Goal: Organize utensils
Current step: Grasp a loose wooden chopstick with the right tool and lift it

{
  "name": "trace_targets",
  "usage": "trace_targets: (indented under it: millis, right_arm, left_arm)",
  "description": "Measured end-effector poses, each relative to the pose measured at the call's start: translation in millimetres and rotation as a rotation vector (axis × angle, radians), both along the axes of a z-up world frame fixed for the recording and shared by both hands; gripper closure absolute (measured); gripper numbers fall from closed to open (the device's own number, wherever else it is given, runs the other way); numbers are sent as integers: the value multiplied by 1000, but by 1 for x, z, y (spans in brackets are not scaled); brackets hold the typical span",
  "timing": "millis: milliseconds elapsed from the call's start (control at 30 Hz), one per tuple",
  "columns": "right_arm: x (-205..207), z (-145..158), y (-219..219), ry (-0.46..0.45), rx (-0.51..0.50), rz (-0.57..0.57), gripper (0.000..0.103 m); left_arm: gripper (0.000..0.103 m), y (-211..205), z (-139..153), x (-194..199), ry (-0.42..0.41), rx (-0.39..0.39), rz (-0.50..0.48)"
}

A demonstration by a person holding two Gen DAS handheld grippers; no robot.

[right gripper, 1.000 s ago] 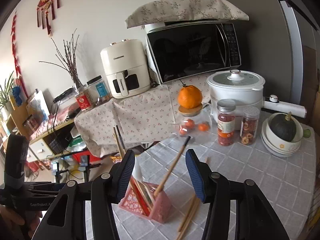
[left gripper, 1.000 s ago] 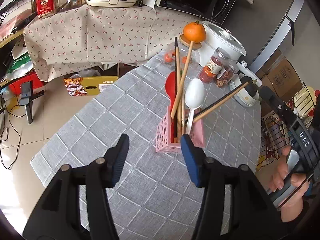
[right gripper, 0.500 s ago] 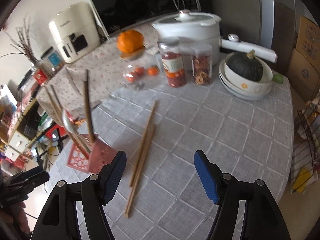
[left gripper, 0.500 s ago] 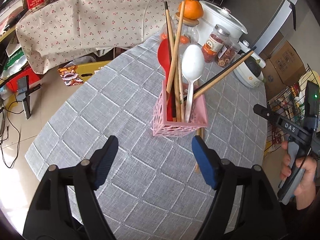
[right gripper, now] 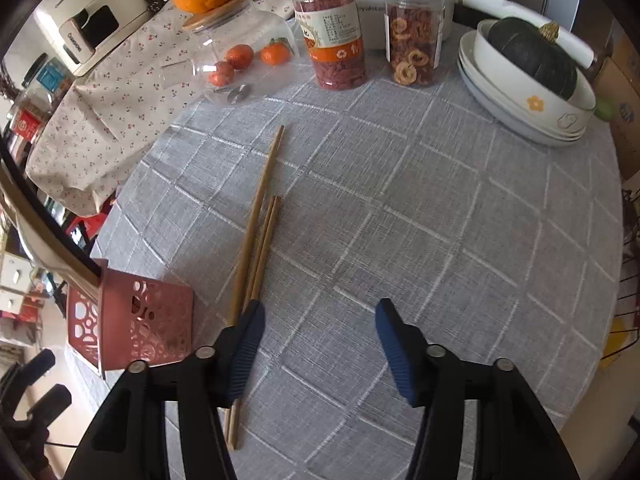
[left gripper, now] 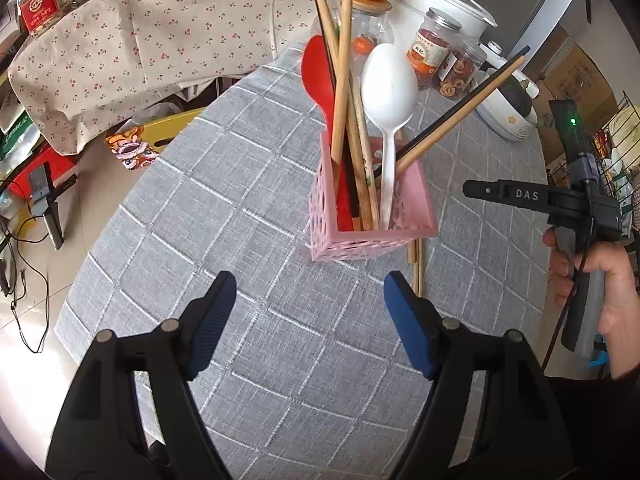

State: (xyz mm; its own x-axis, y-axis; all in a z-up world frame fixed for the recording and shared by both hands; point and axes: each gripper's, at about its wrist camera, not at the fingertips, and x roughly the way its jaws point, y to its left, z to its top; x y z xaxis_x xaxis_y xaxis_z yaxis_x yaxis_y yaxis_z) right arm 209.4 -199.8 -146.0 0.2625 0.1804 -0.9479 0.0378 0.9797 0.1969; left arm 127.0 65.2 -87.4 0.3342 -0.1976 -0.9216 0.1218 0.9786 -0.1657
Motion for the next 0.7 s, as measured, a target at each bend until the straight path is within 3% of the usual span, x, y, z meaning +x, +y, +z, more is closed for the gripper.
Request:
trace_targets:
  millis: [133,267,500,700]
  right_arm:
    - [13,-14,2,34,97,-13,70]
    - [23,-29,18,86,107,-15,82]
    - [38,-47,34,95,115,-38,84]
    - [40,-46,53,74,12,36,87]
  left_arm:
    - [27,5,3,1,0,-35,16]
    - [27,7,3,1,-4,-45,25]
    - [27,9,3,1,2,-60,26]
    - [27,6,4,-2,3,-61,1]
